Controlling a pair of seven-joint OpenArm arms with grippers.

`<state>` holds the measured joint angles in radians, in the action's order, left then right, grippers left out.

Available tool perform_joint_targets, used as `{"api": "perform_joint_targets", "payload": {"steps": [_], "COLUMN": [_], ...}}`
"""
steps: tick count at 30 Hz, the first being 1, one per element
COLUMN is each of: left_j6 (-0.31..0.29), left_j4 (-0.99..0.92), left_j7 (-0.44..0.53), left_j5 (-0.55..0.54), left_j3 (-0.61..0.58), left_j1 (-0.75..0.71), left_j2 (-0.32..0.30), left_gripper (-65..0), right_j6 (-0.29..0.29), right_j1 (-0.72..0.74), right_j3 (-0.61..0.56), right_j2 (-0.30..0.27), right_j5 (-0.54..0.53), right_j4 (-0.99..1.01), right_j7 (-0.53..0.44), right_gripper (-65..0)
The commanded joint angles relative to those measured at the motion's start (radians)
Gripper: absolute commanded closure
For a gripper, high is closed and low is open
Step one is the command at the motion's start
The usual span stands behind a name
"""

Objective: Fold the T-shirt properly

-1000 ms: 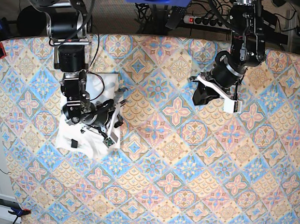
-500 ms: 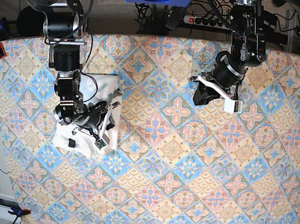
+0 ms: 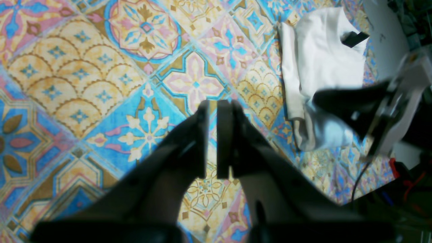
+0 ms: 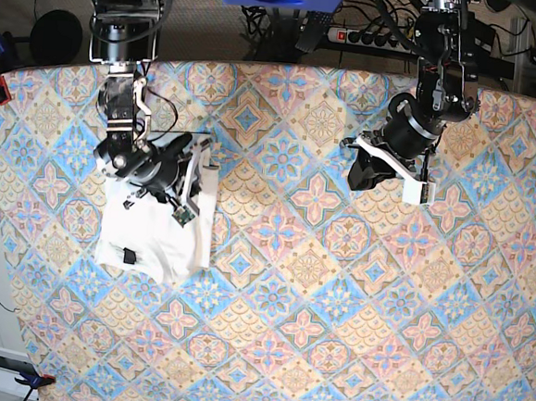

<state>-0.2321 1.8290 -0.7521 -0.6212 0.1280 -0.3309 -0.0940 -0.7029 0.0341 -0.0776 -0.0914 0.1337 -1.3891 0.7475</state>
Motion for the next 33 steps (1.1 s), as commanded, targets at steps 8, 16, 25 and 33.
{"api": "perform_joint_targets", "payload": {"steps": [8, 16, 25, 33], "left_j6": [-0.006, -0.006, -0.003, -0.008], "left_j4": [0.016, 0.034, 0.162, 0.208], "left_j7": [0.018, 0.018, 0.021, 0.019], "left_j5": [-0.013, -0.013, -0.013, -0.015], "left_j3": [0.000, 0.002, 0.005, 0.131], "left_j1": [0.005, -0.004, -0.135, -0.304], "left_j2": [-0.002, -0.005, -0.100, -0.114], "left_gripper": [-2.6, -2.6, -2.6, -2.6], "right_j6": [0.005, 0.005, 0.005, 0.005], "right_j1": [-0.012, -0.086, -0.280, -0.484], "right_j3": [0.003, 0.005, 0.195, 0.402], "right_j2": [-0.006, -0.008, -0.008, -0.008], "right_j5": [-0.007, -0.007, -0.007, -0.007], "right_j4": [-0.023, -0.177, -0.436, -0.528], "right_j7": [-0.027, -0.023, 0.013, 0.040], "right_gripper": [-3.8, -3.8, -3.8, -3.8]}}
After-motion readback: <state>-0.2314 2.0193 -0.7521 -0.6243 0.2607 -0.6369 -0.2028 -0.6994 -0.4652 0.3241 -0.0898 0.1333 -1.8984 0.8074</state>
